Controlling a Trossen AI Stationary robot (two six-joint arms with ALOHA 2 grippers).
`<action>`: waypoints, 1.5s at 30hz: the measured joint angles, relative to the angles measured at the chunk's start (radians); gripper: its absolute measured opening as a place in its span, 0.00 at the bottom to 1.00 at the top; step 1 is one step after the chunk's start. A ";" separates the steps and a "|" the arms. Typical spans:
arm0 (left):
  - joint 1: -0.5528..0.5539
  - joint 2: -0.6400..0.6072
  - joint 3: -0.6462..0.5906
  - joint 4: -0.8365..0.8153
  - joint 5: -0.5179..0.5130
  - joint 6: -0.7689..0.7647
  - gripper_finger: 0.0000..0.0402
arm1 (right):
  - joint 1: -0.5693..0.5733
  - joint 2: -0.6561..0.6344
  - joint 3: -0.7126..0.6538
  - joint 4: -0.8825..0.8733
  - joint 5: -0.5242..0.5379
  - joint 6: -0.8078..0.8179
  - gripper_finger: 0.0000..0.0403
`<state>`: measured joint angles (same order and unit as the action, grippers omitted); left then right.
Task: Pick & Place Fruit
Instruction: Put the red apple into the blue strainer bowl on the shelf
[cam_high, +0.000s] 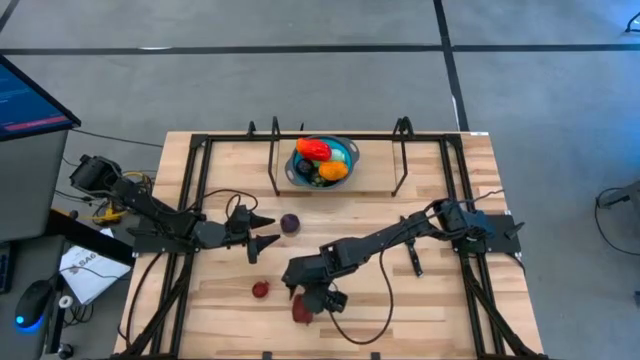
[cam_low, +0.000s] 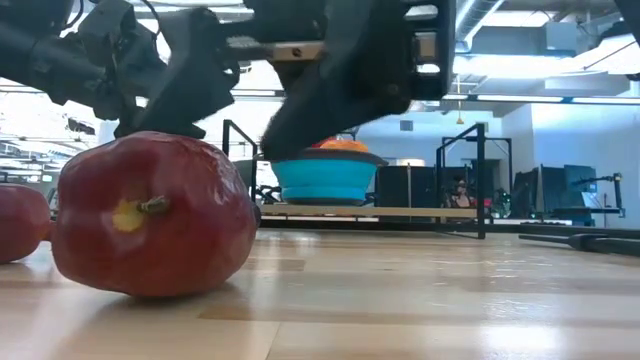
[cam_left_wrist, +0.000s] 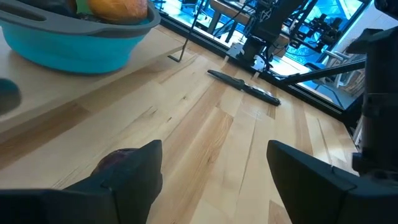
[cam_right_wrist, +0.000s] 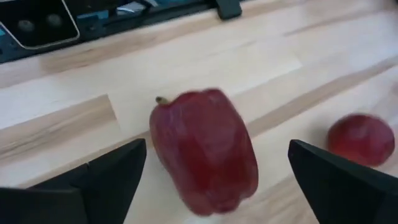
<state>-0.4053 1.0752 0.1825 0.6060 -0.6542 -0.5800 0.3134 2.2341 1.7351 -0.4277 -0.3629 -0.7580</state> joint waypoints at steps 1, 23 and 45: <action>0.000 0.000 0.000 0.000 0.000 0.000 0.71 | 0.000 0.003 0.000 0.006 -0.004 -0.012 0.97; 0.000 0.000 -0.082 0.002 0.000 -0.133 0.71 | -0.102 0.076 0.001 0.137 -0.328 -0.117 0.85; 0.000 -0.002 -0.082 0.006 0.024 -0.139 0.71 | -0.109 0.155 0.002 0.267 -0.266 0.176 0.83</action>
<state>-0.4053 1.0733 0.1009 0.6120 -0.6297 -0.7190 0.2048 2.3894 1.7369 -0.1603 -0.6286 -0.5822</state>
